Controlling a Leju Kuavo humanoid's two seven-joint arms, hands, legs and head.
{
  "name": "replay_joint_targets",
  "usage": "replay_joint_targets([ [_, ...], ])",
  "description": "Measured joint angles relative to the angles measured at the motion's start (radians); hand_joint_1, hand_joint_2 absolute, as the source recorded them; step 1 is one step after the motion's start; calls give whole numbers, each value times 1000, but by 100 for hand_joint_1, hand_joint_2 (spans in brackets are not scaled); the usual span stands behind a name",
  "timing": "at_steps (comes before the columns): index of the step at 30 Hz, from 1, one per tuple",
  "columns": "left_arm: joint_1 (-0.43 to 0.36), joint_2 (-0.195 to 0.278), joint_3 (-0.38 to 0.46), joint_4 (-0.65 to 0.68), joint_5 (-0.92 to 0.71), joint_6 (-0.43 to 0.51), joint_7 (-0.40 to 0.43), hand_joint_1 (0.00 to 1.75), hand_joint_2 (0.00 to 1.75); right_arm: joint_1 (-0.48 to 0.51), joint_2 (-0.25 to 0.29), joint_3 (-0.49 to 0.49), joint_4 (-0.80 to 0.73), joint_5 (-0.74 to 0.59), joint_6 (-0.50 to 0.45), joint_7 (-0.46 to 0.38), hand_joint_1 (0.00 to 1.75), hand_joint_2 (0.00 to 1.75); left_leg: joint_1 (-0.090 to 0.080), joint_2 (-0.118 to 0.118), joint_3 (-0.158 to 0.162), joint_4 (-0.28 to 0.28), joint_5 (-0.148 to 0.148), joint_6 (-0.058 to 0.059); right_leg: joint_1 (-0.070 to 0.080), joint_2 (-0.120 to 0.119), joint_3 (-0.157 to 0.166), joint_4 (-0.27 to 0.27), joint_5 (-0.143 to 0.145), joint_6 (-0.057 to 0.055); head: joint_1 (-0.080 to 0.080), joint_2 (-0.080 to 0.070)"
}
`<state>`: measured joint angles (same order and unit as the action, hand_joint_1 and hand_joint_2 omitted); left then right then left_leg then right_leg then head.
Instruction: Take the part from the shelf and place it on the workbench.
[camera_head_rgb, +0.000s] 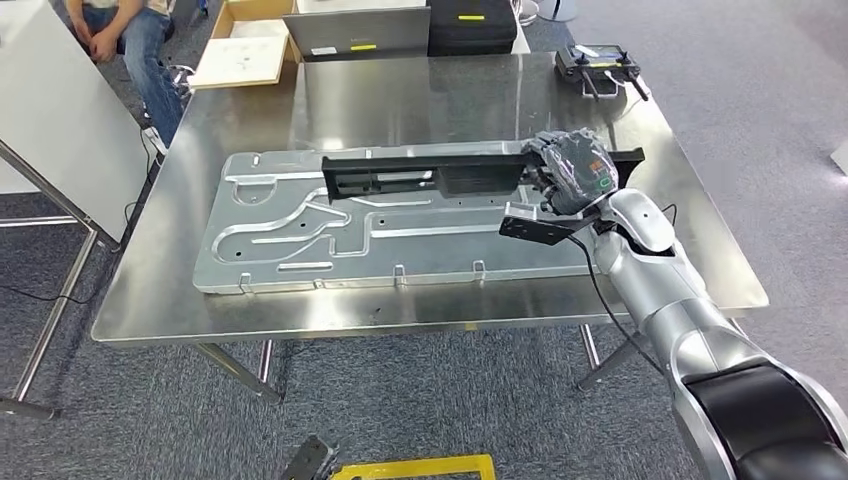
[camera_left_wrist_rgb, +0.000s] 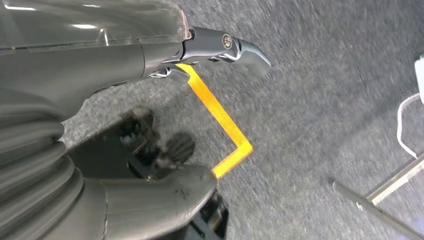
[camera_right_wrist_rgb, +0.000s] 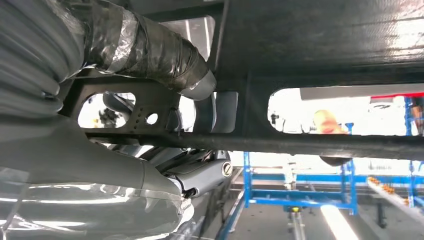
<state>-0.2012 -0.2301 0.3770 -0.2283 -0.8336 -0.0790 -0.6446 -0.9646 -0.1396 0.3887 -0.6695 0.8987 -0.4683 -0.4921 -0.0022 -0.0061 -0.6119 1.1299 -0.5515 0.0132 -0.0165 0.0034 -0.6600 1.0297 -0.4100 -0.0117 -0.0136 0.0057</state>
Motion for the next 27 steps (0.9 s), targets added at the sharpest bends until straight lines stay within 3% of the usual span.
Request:
replay_joint_targets([
  [2, -1, 1, -1, 0, 3, -1, -1, 0, 175, 7, 0, 0, -4, -13, -1, 0, 175, 175, 5, 0, -74, 132, -47, -6, 0, 0, 2, 0, -3, -4, 0, 0],
  [3, -1, 1, -1, 0, 3, -1, -2, 0, 175, 13, -1, 0, -7, -17, -1, 0, 175, 175, 7, 1, -101, 171, -49, -8, 0, 0, 4, 1, -5, -4, 0, 0],
  [4, -2, 3, -1, 0, 2, -1, -2, 0, 175, 21, -1, 0, -9, -20, -2, 0, 131, 131, 8, 1, -111, 173, -31, -8, 0, 1, 7, 1, -8, -3, 0, 0],
  [5, -3, 5, -2, 0, 0, 0, -2, 0, 175, 28, -1, 0, -12, -22, -4, 0, 87, 87, 8, 1, -100, 135, 6, -6, 0, 2, 12, 2, -11, -1, 0, 0],
  [7, -7, 10, -2, 0, -2, 1, -1, 0, 175, 37, -2, 0, -19, -27, -11, 0, 0, 0, 7, 0, -43, -1, 87, 2, 1, 3, 22, 2, -17, 4, 0, 0],
  [9, -11, 13, -3, 0, -4, 1, 0, 0, 87, 40, -5, 0, -24, -34, -21, 0, 0, 0, 3, -1, -2, -90, 115, 8, 3, 3, 26, 2, -19, 11, 0, 0],
  [11, -14, 15, -4, 0, 2, -7, -3, 0, 0, 45, -10, 0, -29, -37, -27, -1, 0, 0, 0, -2, 5, -107, 111, 12, 4, 3, 26, -2, -16, 22, 0, 0],
  [13, -15, 17, -4, 0, 12, -21, -11, 0, 0, 50, -15, -1, -35, -37, -29, -2, 0, 0, 3, -1, 10, -117, 117, 23, 2, 3, 25, 2, -23, 33, 0, 0],
  [14, -17, 17, -4, 0, 15, -25, -14, 0, 0, 50, -18, -1, -38, -37, -29, -2, 0, 0, 5, 0, 12, -123, 121, 29, 2, 2, 16, 25, -40, 37, 0, 0],
  [17, -19, 17, -4, 0, 17, -16, -11, 0, 0, 56, -26, -4, -43, -37, -30, -4, 0, 0, 5, 1, 14, -128, 125, 38, 0, 1, -64, 201, -133, 47, 0, 0],
  [18, -19, 17, -4, 0, 17, -9, -9, 0, 0, 60, -27, -6, -43, -37, -30, -3, 0, 0, 5, 1, 14, -127, 124, 39, 0, 1, -90, 254, -149, 49, 0, 0],
  [19, -19, 17, -4, 0, 17, -4, -6, 0, 0, 64, -29, -8, -43, -36, -30, -3, 0, 0, 4, 1, 14, -125, 123, 39, 0, 1, -102, 278, -148, 50, 0, 0],
  [20, -19, 17, -4, 0, 16, 0, -5, 0, 0, 67, -30, -10, -45, -36, -30, -3, 0, 0, 4, 0, 14, -123, 122, 39, 0, 1, -95, 259, -127, 50, 0, 0],
  [23, -20, 17, -4, 0, 14, 6, -4, 0, 0, 67, -32, -16, -52, -35, -31, -3, 0, 0, 2, -1, 12, -109, 111, 31, 1, -1, -2, 68, -36, 43, 0, 0],
  [25, -20, 18, -4, 0, 14, 8, -2, 0, 0, 69, -33, -20, -56, -34, -32, -3, 0, 0, -2, -1, 9, -104, 107, 23, 6, -1, 25, 10, -26, 34, 0, 0],
  [27, -19, 20, -4, 0, 14, 9, 0, 0, 0, 72, -34, -23, -59, -27, -37, 2, 0, 0, -4, -2, 9, -105, 106, 16, 5, 0, 25, 7, -25, 25, 0, 0],
])
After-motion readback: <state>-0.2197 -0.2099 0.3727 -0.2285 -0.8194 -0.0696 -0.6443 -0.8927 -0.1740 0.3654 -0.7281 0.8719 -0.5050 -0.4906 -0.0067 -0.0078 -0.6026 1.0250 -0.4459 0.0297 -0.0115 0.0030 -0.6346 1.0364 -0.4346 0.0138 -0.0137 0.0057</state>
